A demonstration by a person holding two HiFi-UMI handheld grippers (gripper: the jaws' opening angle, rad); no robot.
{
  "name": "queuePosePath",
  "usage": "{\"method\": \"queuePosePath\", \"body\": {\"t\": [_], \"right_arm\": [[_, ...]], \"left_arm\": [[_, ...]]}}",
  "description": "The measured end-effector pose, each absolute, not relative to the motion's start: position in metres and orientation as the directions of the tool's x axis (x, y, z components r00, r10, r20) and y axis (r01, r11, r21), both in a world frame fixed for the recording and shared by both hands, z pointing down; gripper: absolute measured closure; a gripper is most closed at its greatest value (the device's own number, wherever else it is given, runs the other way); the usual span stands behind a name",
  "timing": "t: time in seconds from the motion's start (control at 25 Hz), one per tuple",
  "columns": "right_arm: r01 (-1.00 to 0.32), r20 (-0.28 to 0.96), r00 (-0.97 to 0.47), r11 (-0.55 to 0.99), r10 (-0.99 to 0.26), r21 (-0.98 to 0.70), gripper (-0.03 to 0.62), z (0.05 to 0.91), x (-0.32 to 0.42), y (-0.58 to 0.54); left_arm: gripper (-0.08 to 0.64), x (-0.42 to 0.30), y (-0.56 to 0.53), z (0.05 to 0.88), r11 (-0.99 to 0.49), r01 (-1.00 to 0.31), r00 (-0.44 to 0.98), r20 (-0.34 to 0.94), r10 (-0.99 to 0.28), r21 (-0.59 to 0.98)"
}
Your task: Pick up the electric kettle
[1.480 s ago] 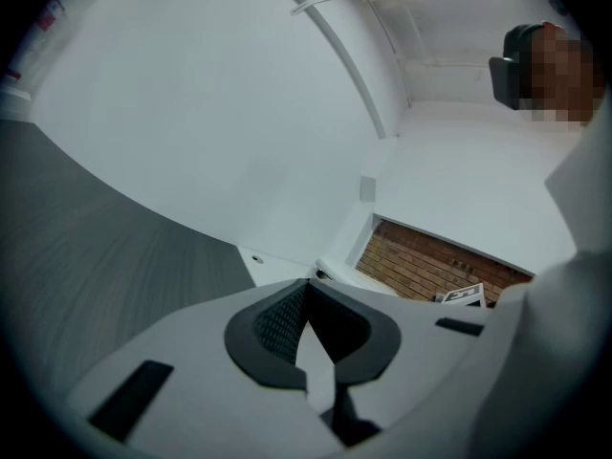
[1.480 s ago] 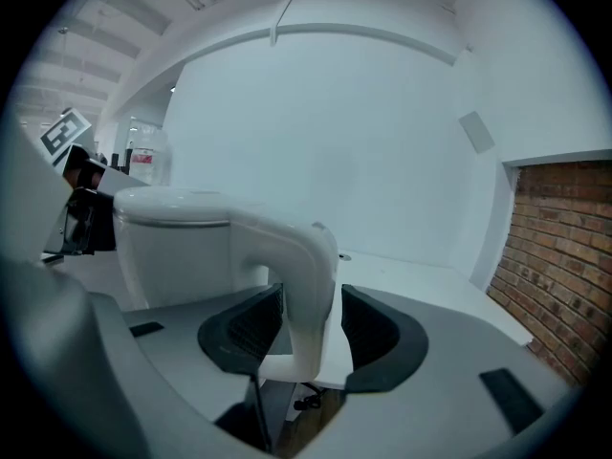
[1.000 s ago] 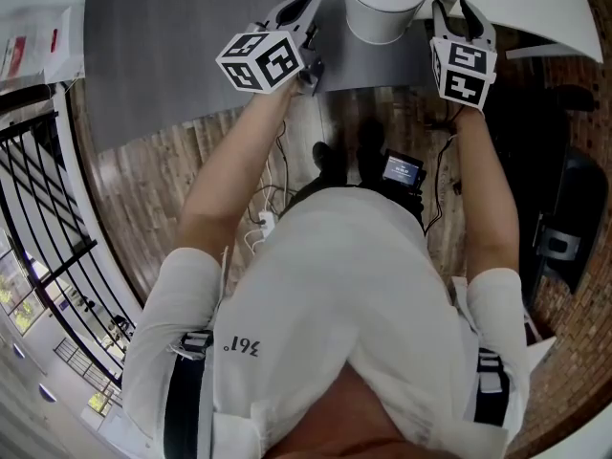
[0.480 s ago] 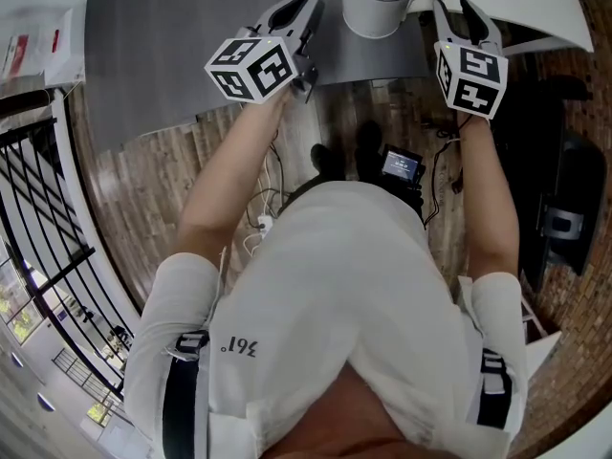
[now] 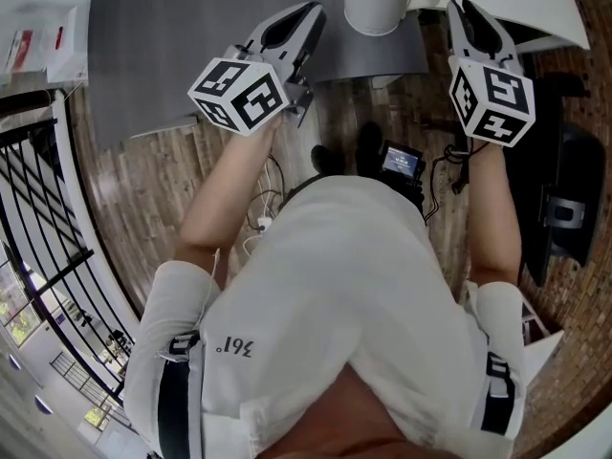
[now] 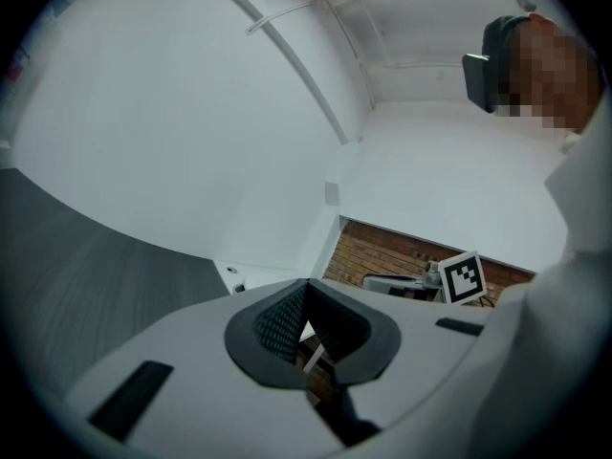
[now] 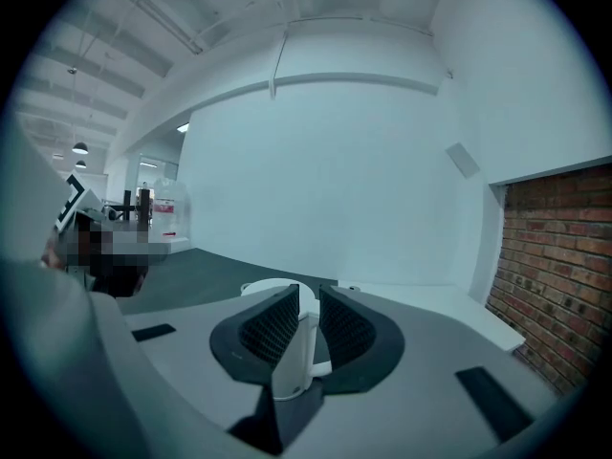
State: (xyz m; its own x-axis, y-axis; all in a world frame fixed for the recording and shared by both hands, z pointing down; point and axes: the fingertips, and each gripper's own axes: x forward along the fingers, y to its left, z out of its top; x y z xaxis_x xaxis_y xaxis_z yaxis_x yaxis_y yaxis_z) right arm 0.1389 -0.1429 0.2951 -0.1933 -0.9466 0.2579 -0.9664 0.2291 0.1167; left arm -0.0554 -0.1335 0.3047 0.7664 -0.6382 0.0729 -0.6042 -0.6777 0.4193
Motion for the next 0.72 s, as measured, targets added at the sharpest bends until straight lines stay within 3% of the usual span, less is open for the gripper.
{"method": "queuePosePath", "body": {"t": [0.72], "right_arm": [[-0.971,0.218,-0.222,0.235,-0.95,0.037,0.563,0.267,0.133,-0.081]], "left_arm": [[0.561,-0.077,-0.07,0.291,-0.682,-0.611,0.767,0.084,-0.637,0.402]]}}
